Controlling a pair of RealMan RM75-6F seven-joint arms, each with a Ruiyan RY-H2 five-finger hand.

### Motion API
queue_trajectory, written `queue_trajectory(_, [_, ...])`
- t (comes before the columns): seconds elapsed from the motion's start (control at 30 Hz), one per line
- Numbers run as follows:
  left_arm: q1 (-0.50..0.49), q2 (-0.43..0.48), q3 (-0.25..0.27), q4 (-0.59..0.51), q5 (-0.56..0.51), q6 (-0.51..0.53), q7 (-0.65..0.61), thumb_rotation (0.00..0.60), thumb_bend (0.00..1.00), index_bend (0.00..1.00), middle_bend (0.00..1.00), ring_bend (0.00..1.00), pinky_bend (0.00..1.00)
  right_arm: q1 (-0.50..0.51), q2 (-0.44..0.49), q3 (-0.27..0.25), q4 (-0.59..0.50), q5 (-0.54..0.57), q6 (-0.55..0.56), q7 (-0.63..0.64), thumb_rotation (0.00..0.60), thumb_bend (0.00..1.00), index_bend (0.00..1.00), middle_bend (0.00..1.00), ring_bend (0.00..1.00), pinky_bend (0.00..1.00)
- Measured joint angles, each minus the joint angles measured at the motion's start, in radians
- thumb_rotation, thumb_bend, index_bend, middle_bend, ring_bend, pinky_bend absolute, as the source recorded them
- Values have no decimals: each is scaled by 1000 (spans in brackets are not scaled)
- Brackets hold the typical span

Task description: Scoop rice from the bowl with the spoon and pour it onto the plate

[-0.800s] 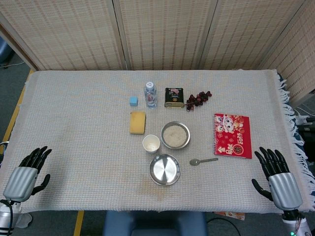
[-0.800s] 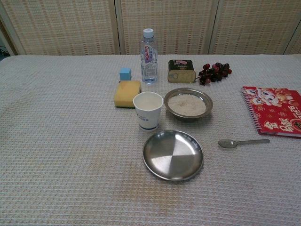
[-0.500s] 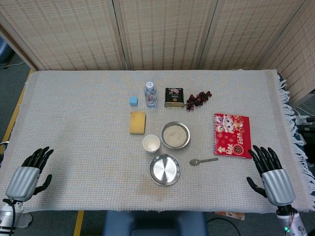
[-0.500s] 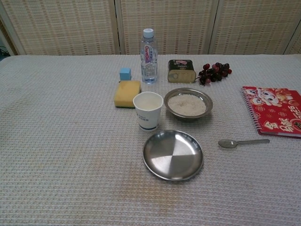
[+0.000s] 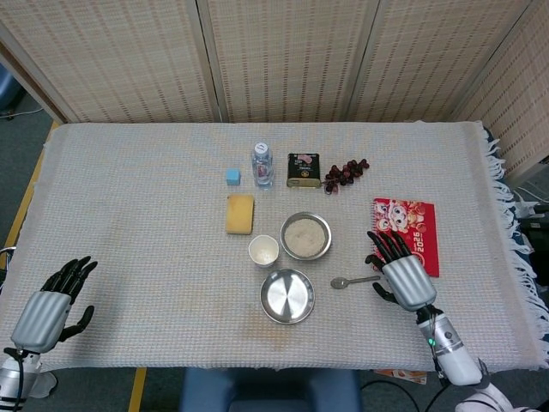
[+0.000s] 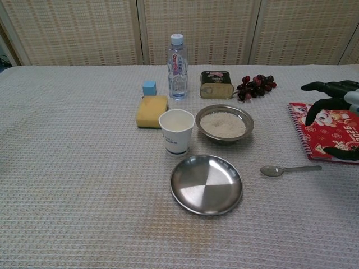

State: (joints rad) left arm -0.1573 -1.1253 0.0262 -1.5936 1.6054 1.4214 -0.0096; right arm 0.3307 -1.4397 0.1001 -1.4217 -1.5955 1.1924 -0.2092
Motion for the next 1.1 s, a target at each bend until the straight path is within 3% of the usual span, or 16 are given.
queue_trajectory(0.37, [10, 8, 8, -3, 5, 13, -8, 600, 480, 0, 0, 6, 190, 66, -90, -17, 107, 53, -98, -23, 600, 243, 418, 0, 0, 0])
queue_trajectory(0.73, [5, 14, 7, -10, -14, -11, -2, 600, 477, 0, 0, 6, 191, 83, -135, -40, 173, 85, -118, 6, 600, 243, 528, 18, 0, 0])
queue_trajectory(1.1, [2, 22, 9, -23, -25, -28, 8, 600, 478, 0, 0, 6, 192, 99, -165, -54, 225, 86, -117, 43, 600, 248, 515, 21, 0, 0])
